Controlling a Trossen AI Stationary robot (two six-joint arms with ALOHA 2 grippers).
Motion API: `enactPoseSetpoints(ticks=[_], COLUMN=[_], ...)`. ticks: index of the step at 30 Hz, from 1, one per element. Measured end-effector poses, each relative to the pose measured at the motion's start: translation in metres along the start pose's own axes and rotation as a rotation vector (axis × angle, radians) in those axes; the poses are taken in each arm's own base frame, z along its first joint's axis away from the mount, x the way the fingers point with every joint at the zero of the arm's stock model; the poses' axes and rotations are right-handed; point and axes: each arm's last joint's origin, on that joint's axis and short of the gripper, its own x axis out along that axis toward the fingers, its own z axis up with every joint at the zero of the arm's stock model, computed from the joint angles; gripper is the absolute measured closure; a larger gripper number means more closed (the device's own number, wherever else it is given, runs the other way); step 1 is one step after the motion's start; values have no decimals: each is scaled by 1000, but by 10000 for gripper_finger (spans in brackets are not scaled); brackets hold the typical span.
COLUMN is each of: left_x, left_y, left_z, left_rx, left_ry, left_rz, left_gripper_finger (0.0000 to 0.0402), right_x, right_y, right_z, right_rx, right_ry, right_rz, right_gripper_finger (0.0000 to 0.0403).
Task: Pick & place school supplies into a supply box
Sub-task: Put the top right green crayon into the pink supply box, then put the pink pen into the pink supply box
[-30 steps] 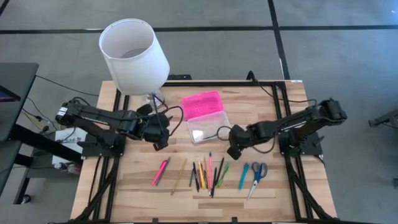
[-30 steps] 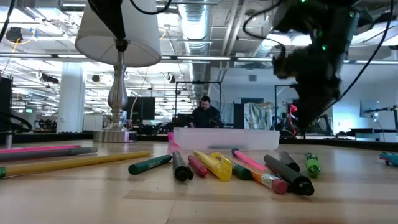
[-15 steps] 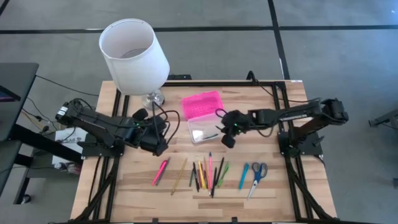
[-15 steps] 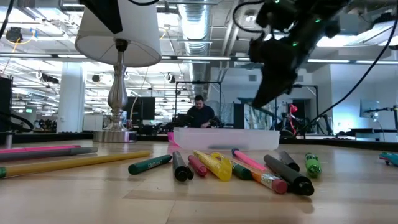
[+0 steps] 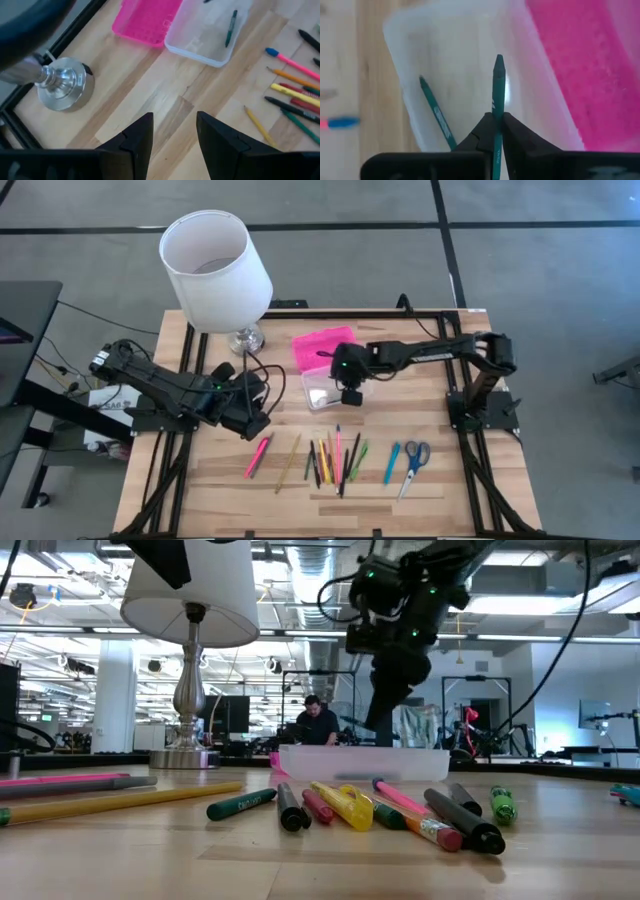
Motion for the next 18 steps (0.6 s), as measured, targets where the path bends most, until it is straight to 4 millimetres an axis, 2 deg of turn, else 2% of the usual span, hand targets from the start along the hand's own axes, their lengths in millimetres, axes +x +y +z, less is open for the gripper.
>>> enactPoseSetpoints(ticks=[5, 18], left_x=[-2, -4], left_y=[0, 0], left_z=[-4, -10], left_rx=[-40, -65], left_ry=[12, 21], left_rz=[8, 22], left_gripper_finger=[255, 255], right_x=[10, 7], right_y=[-3, -7], right_z=[3, 3], right_rx=[-14, 97], right_ry=[55, 47], right_rz=[8, 3], right_gripper_finger=[371, 316])
